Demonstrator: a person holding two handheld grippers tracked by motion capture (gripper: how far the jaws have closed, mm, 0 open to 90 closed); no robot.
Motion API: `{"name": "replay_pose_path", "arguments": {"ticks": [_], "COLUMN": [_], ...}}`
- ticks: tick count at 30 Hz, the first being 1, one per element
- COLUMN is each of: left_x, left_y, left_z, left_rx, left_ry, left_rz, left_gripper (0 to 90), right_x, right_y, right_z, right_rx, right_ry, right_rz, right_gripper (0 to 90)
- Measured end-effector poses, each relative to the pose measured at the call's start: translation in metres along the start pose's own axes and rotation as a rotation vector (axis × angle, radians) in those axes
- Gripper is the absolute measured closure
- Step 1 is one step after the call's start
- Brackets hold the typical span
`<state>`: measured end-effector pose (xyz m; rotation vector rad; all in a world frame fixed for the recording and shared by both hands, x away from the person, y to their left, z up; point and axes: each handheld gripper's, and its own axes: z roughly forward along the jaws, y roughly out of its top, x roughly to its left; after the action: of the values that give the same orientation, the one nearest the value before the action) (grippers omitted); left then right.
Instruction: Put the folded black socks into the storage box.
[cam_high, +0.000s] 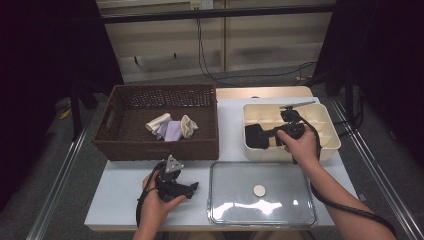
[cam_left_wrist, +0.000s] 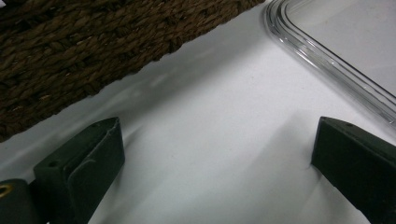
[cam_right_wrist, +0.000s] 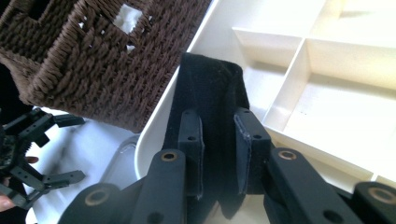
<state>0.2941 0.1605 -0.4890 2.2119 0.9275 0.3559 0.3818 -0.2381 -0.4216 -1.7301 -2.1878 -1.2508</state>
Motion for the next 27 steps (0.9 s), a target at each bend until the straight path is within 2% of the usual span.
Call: {"name": "replay_pose_path", "arguments": {"ticks": [10,13,20,27], "left_x": [0.0,0.0,0.0,0.0], "left_y": [0.0,0.0,0.0,0.0], "left_z": [0.0,0.0,0.0,0.0], "left_rx": [0.001,0.0,0.0,0.0], "left_ry": [0.0,0.0,0.0,0.0], "left_rz": [0.001,0.001,0.001,0.0], "left_gripper": [2.1,2.1,2.1,2.1], "right_x": [-0.003,-0.001,0.004,0.01], "right_y": [-0.005,-0.005,0.001,0.013], "right_z": [0.004,0.004,-0.001,-0.013], "right_rx": [0.017,0.025,0.043,0.047], "right_ry": [-0.022,-0.031,-0.062,-0.107], "right_rz": [-0.019,-0.032,-0.068,-0.108], "right_gripper": [74.6,71.3,63.4,60.4]}}
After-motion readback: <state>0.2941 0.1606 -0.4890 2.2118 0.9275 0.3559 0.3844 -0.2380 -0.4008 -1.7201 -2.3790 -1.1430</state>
